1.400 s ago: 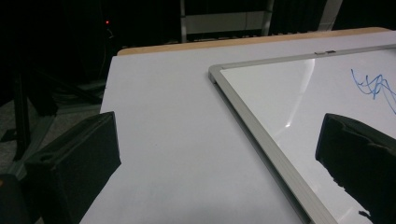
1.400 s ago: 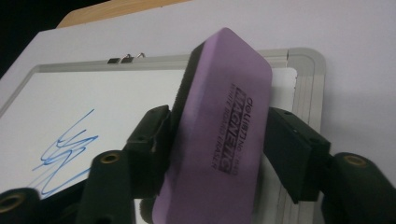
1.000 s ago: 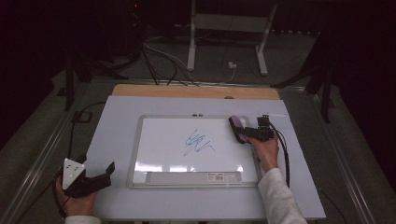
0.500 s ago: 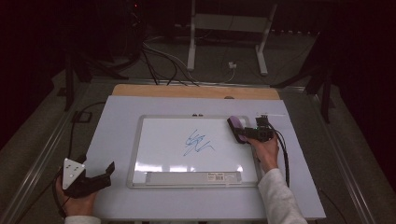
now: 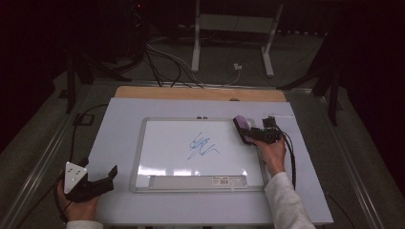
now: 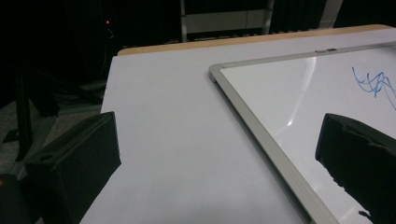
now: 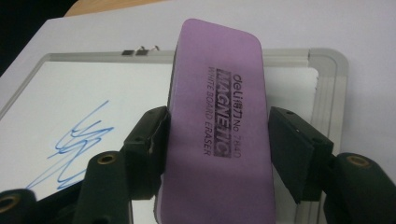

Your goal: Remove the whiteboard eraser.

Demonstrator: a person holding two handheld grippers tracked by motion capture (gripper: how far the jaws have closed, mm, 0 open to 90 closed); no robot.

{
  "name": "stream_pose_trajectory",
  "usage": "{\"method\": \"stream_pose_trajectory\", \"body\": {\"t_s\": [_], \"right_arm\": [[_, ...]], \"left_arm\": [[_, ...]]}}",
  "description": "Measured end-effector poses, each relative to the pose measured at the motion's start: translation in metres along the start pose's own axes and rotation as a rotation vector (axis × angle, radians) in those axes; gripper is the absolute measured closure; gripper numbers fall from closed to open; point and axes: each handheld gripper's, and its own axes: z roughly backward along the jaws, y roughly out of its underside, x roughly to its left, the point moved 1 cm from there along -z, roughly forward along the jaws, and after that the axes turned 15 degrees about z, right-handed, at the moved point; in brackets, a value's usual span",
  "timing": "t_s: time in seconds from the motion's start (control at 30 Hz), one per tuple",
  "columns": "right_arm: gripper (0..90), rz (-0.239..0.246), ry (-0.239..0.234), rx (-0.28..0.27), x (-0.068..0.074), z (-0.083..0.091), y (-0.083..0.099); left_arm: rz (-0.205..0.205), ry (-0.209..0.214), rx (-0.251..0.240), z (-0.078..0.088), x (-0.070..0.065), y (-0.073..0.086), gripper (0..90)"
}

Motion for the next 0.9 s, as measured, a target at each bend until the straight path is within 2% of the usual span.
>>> {"method": "stream_pose_trajectory", "body": {"t_s": [0.53,0.9], "right_arm": [[40.2,0.052,0.000,-0.016,0.012,0.007,-0.007],[40.2,0.083,-0.003,-0.019,0.020,0.009,-0.010]], "left_arm": [[-0.002,0.000,0.001,0.000,0.000,0.000,0.6],[0.012,0.003,0.001,0.000,0.001,0.001,0.6]]}}
